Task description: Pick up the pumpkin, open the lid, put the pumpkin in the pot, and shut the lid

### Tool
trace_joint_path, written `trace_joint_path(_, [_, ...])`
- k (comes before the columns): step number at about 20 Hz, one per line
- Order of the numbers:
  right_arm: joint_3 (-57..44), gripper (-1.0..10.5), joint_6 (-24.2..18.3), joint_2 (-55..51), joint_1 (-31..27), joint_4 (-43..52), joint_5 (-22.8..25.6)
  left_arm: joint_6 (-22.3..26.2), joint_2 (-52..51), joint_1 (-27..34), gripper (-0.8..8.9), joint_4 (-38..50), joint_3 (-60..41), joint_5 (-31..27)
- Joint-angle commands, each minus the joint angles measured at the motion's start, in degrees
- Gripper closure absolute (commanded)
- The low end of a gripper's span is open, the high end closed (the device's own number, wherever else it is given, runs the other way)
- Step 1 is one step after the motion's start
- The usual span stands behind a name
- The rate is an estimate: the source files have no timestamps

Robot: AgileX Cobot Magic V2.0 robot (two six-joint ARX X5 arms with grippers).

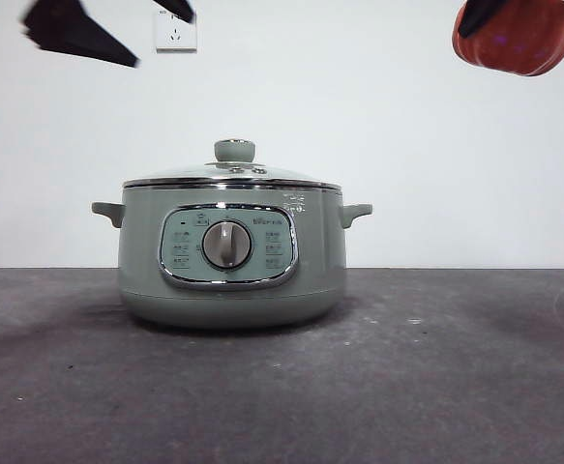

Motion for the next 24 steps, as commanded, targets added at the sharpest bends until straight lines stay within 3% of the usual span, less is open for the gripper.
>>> trace_joint_path(1, [0.0,9.6,0.4,-0.3,0.1,-1.4,-2.1,1.7,6.4,-1.2,0.61,0.4,4.8,-1.0])
trace_joint_path(9, [0.0,9.6,0.8,-0.6,1.0,-1.7,-2.1,3.0,21.9,-4.3,0.61,4.7,14.3,-4.1])
trace_joint_path(24, [0.0,9.6,0.8,-0.6,1.0,-1.2,-2.0,5.1,25.9,-5.7,0.63,2.9,14.3,-6.9])
